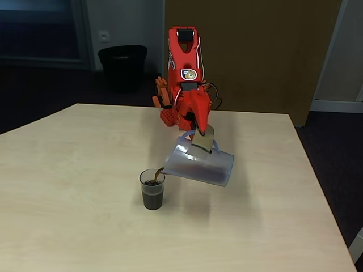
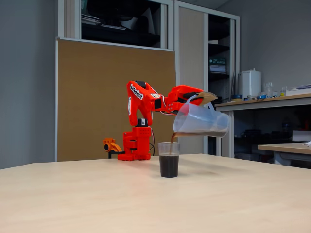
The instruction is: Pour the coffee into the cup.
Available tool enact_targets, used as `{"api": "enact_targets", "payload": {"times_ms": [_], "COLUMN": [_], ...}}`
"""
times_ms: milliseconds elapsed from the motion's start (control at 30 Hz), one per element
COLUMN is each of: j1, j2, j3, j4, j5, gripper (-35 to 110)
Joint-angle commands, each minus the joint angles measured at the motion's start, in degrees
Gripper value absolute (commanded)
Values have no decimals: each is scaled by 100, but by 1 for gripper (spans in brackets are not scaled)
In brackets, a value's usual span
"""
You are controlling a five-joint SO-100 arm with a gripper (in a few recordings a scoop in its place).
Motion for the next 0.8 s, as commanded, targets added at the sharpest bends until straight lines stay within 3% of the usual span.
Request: {"api": "enact_targets", "payload": {"times_ms": [0,767], "j1": [-88,-773], "j2": [211,-413], "j3": [-35,-1336], "j4": [-167,1916], "j5": [-176,-3164], "gripper": [0,0]}}
